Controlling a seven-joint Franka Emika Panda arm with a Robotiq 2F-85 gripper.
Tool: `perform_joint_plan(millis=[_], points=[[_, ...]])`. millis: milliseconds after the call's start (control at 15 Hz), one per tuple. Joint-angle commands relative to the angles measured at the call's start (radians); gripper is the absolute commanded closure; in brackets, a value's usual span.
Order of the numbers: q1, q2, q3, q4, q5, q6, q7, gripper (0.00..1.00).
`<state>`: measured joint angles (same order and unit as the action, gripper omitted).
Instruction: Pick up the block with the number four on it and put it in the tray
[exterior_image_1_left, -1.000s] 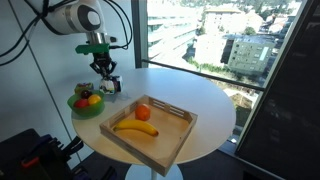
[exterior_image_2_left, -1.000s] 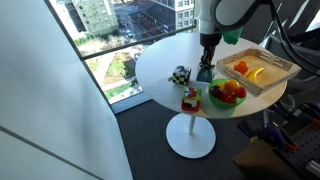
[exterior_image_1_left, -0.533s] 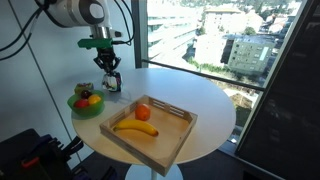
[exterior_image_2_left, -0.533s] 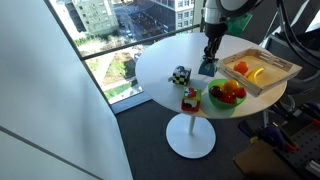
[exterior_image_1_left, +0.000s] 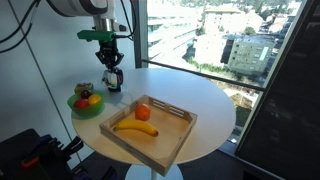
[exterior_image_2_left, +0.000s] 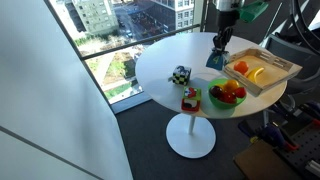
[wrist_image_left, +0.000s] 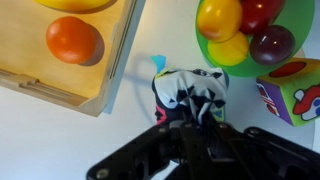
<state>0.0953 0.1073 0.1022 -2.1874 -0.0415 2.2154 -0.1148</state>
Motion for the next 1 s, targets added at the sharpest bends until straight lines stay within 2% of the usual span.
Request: perform_joint_plan(millis=[0,400,933], points=[[-0.016,-0.085,-0.012,-0.045,0.046,-0.064,-0.005,0.94],[-0.032,-0.177,-0.042,-0.095,0.037,-0.112,0.032,0.95],[-0.039,-0.261,-0.059,-0.163,0.028,-0.062,0.082,0.95]])
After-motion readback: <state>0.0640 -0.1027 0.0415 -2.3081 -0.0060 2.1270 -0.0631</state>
